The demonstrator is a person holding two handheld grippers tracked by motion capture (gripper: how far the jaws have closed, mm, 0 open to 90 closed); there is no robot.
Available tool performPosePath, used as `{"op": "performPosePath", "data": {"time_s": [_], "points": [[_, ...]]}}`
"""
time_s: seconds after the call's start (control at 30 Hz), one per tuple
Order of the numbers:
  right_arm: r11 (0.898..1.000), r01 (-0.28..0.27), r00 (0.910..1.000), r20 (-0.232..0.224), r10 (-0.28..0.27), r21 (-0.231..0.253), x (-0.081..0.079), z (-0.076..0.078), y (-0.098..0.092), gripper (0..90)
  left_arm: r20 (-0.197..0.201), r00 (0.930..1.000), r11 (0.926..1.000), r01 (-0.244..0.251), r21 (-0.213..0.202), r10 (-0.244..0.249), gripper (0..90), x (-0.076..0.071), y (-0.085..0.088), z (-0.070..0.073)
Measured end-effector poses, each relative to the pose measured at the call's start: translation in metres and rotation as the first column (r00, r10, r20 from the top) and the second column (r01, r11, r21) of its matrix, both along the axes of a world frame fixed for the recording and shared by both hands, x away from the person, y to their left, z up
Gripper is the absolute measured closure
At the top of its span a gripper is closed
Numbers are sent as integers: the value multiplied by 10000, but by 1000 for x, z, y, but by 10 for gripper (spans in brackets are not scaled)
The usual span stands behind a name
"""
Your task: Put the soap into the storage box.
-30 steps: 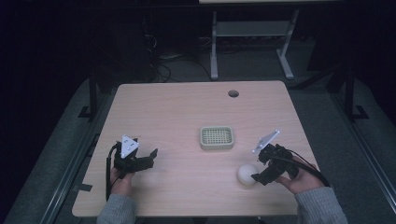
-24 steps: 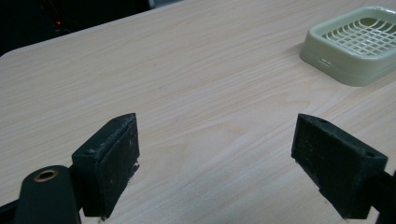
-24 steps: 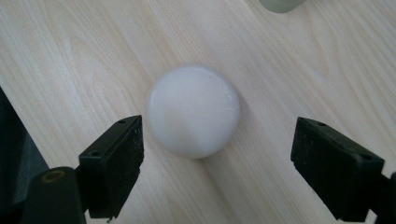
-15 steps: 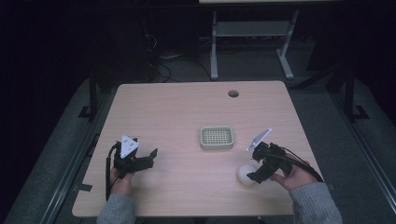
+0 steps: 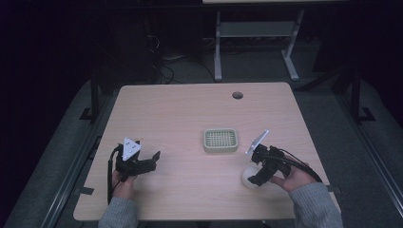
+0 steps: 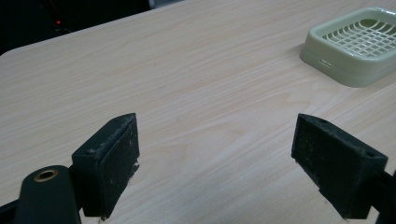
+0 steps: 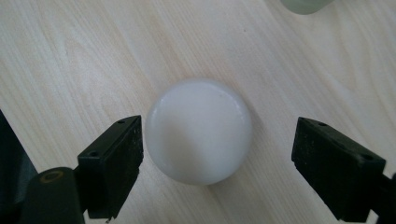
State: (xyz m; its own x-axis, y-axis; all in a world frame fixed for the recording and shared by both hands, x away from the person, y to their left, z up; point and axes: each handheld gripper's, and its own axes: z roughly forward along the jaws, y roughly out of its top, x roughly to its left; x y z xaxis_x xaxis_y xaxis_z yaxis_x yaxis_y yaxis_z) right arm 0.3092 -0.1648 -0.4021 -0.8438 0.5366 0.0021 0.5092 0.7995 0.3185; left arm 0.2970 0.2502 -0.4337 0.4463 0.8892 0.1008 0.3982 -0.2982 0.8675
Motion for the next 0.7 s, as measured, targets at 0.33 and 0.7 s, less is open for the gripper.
{"op": "performPosePath", "data": {"time_s": [0.33,0.7], "points": [[9997,-69,9995,-307,62,-218,3,-10,7,156,15,10000,10000,14,-34,-14,148,0,0,0],[9986,-121,9979,-644,88,-512,5,-22,11,156,19,10000,10000,5,8,-5,148,0,0,0]]}}
